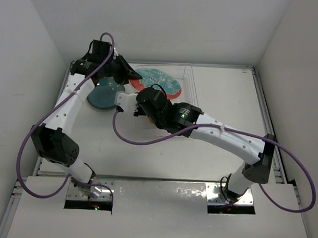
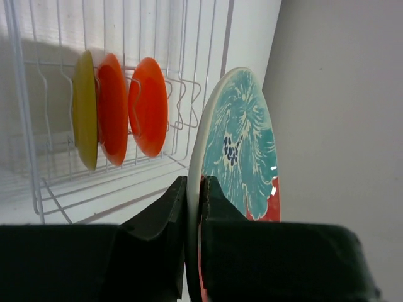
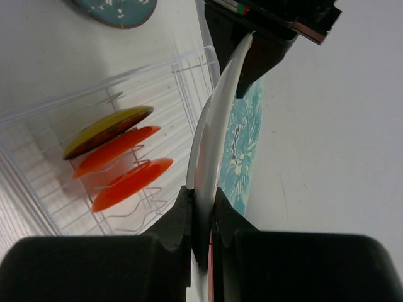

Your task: Unload the plates from the dish rack

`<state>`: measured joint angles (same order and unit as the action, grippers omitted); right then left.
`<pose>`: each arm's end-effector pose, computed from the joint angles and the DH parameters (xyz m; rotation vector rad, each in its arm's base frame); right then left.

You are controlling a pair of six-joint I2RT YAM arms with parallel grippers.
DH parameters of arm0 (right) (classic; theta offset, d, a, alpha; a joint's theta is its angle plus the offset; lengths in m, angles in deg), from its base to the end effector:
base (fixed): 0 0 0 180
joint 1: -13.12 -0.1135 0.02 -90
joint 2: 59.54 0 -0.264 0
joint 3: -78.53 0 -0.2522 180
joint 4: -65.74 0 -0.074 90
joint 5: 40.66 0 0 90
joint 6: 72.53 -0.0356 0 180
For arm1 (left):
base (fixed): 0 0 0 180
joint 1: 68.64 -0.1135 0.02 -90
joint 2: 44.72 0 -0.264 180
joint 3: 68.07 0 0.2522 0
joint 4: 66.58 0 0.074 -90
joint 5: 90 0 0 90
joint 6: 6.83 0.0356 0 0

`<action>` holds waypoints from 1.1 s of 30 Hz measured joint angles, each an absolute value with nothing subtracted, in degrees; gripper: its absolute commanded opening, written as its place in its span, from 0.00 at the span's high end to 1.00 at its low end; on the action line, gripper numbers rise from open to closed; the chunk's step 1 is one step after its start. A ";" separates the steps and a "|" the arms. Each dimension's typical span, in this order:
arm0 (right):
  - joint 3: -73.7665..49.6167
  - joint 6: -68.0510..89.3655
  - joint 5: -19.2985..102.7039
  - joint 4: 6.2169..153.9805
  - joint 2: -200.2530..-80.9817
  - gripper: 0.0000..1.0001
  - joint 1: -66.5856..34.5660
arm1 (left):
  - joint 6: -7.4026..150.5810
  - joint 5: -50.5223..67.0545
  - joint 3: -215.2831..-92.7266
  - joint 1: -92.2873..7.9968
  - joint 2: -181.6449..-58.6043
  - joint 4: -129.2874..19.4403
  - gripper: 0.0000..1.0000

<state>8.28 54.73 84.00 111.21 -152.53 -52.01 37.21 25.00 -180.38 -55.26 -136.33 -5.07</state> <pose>0.1722 0.3234 0.4003 -1.2985 1.5086 -0.3135 0.3310 -0.0942 0.3971 -0.4413 2.3818 -1.0103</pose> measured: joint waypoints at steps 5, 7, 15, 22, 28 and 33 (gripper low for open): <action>8.19 53.79 84.65 107.14 -153.51 0.17 -50.87 | 35.09 26.81 -175.59 -58.54 -134.26 -11.17 1.00; 8.08 52.65 85.09 104.69 -153.38 0.13 -50.28 | 34.31 28.04 -170.10 -61.53 -131.59 -13.25 1.00; 5.83 40.45 85.37 105.15 -142.47 0.04 -46.83 | 30.13 21.61 -155.74 -86.84 -127.70 -29.64 1.00; 5.92 30.23 87.01 110.27 -129.25 0.02 -45.12 | 30.37 11.82 -148.82 -89.09 -131.20 -41.07 1.00; 6.11 25.37 86.86 117.52 -127.85 0.02 -45.12 | 31.38 13.02 -150.41 -88.24 -142.12 -46.71 1.00; 5.15 23.21 86.62 121.83 -127.17 0.02 -45.12 | 33.41 12.63 -152.20 -88.24 -148.07 -46.99 1.00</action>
